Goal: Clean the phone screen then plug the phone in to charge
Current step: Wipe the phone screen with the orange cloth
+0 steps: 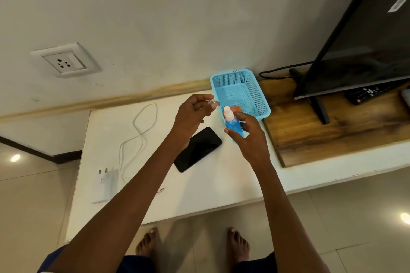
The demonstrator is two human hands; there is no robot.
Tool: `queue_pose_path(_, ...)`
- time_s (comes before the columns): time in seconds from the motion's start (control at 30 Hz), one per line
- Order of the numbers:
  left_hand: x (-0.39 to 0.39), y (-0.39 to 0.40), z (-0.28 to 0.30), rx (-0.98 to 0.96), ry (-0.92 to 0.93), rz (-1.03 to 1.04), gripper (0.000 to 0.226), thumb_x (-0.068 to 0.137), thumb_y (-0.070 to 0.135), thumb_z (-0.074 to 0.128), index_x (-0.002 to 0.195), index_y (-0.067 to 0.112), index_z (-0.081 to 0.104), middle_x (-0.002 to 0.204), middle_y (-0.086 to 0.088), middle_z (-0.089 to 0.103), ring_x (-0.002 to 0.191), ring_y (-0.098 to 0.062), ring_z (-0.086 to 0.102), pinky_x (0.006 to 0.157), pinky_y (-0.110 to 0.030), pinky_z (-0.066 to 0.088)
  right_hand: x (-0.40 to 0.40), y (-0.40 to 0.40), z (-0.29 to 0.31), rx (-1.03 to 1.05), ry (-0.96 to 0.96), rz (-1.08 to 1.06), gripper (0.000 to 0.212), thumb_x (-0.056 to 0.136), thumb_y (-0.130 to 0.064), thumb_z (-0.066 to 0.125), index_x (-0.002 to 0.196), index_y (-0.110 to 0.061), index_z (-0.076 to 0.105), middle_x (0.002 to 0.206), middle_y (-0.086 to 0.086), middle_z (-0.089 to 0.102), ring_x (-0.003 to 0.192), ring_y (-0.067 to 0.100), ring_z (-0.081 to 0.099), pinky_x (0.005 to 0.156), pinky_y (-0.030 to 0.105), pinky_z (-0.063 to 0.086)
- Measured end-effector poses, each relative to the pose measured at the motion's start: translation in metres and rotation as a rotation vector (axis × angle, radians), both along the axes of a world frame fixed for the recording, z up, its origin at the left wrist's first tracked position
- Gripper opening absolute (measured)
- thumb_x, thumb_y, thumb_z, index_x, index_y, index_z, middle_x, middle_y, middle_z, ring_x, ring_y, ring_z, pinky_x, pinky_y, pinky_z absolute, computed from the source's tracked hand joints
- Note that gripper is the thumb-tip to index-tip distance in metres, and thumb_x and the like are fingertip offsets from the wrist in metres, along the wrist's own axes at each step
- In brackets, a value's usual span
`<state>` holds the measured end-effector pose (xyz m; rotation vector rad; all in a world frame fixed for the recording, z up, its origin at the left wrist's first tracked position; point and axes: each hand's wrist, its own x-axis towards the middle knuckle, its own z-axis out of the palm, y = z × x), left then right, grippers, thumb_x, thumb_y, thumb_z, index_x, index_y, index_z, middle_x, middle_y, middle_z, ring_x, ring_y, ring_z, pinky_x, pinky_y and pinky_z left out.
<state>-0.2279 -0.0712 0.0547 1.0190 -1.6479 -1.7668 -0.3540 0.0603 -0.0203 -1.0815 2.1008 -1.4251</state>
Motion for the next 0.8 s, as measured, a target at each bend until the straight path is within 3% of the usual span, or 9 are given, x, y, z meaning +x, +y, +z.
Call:
queue_pose_path(0.1, -0.004, 0.004, 0.000, -0.041, -0.007, -0.026, 0.022, 0.090, 0.024, 0.070, 0.111, 0.019, 0.066, 0.104, 0.010, 0.076, 0.079, 0.002, 0.064, 0.067, -0.017, 0.047, 0.000, 0.000, -0.002, -0.023, 0.054, -0.004, 0.047, 0.083, -0.037, 0.075, 0.123, -0.036, 0.050, 0.125, -0.024, 0.054, 0.105, -0.019, 0.051, 0.093, 0.014, 0.047)
queue_pose_path(0.17, -0.006, 0.006, 0.000, -0.067, -0.012, -0.034, 0.020, 0.090, 0.022, 0.069, 0.110, 0.017, 0.066, 0.103, 0.009, 0.075, 0.077, 0.005, 0.065, 0.063, -0.011, 0.048, -0.001, 0.000, -0.003, -0.004, 0.117, -0.006, 0.050, 0.082, -0.044, 0.072, 0.126, -0.028, 0.053, 0.130, -0.006, 0.059, 0.101, -0.011, 0.055, 0.087, 0.007, 0.041)
queue_pose_path(0.27, -0.008, 0.007, 0.000, -0.089, -0.036, -0.014, 0.026, 0.090, 0.024, 0.070, 0.114, 0.015, 0.067, 0.110, 0.004, 0.074, 0.080, 0.001, 0.064, 0.063, -0.008, 0.046, -0.002, 0.000, -0.003, -0.001, 0.191, -0.012, 0.057, 0.081, -0.051, 0.065, 0.129, -0.022, 0.054, 0.131, 0.002, 0.060, 0.102, 0.001, 0.055, 0.083, 0.005, 0.038)
queue_pose_path(0.37, -0.007, 0.006, -0.002, -0.153, -0.091, -0.002, 0.028, 0.089, 0.028, 0.072, 0.114, 0.017, 0.069, 0.110, 0.008, 0.071, 0.091, -0.004, 0.063, 0.068, -0.011, 0.045, -0.002, 0.000, -0.003, -0.011, 0.280, -0.028, 0.057, 0.083, -0.049, 0.066, 0.130, -0.019, 0.055, 0.133, 0.004, 0.059, 0.111, -0.004, 0.049, 0.083, 0.003, 0.037)
queue_pose_path(0.43, -0.007, 0.006, -0.003, -0.189, -0.109, -0.006, 0.028, 0.089, 0.029, 0.072, 0.114, 0.017, 0.069, 0.106, 0.010, 0.070, 0.090, -0.004, 0.063, 0.066, -0.008, 0.045, -0.001, 0.000, -0.003, -0.046, 0.341, -0.038, 0.057, 0.084, -0.048, 0.065, 0.130, -0.015, 0.057, 0.133, 0.006, 0.060, 0.118, -0.008, 0.041, 0.086, 0.008, 0.041)
queue_pose_path(0.53, -0.006, 0.006, -0.005, -0.280, -0.128, -0.007, 0.026, 0.090, 0.026, 0.072, 0.114, 0.017, 0.068, 0.102, 0.013, 0.069, 0.086, 0.001, 0.062, 0.068, -0.001, 0.042, 0.001, -0.001, -0.001, -0.093, 0.372, -0.030, 0.058, 0.086, -0.048, 0.064, 0.130, -0.011, 0.058, 0.135, 0.008, 0.059, 0.125, 0.007, 0.043, 0.089, 0.024, 0.054)
queue_pose_path(0.6, -0.005, 0.006, -0.007, -0.343, -0.136, -0.001, 0.023, 0.090, 0.025, 0.070, 0.111, 0.015, 0.068, 0.105, 0.012, 0.069, 0.088, 0.002, 0.062, 0.071, 0.000, 0.041, 0.002, -0.001, 0.002, -0.114, 0.367, -0.018, 0.060, 0.086, -0.048, 0.063, 0.131, -0.009, 0.058, 0.136, 0.008, 0.058, 0.126, 0.004, 0.043, 0.091, 0.032, 0.057)
queue_pose_path(0.7, -0.004, 0.004, -0.009, -0.347, -0.127, 0.034, 0.019, 0.092, 0.029, 0.069, 0.104, 0.015, 0.071, 0.103, 0.015, 0.071, 0.091, -0.006, 0.063, 0.071, 0.000, 0.041, 0.004, -0.001, 0.007, -0.130, 0.336, -0.014, 0.060, 0.087, -0.049, 0.062, 0.132, -0.009, 0.057, 0.137, 0.008, 0.058, 0.122, -0.007, 0.040, 0.091, 0.034, 0.058)
queue_pose_path(0.8, -0.004, 0.003, -0.011, -0.306, -0.098, 0.073, 0.018, 0.091, 0.033, 0.068, 0.099, 0.017, 0.073, 0.090, 0.026, 0.071, 0.085, -0.001, 0.064, 0.068, -0.002, 0.043, 0.009, 0.001, 0.010, -0.096, 0.312, 0.008, 0.058, 0.091, -0.045, 0.060, 0.137, -0.012, 0.054, 0.142, 0.007, 0.055, 0.122, 0.002, 0.049, 0.091, 0.036, 0.058)
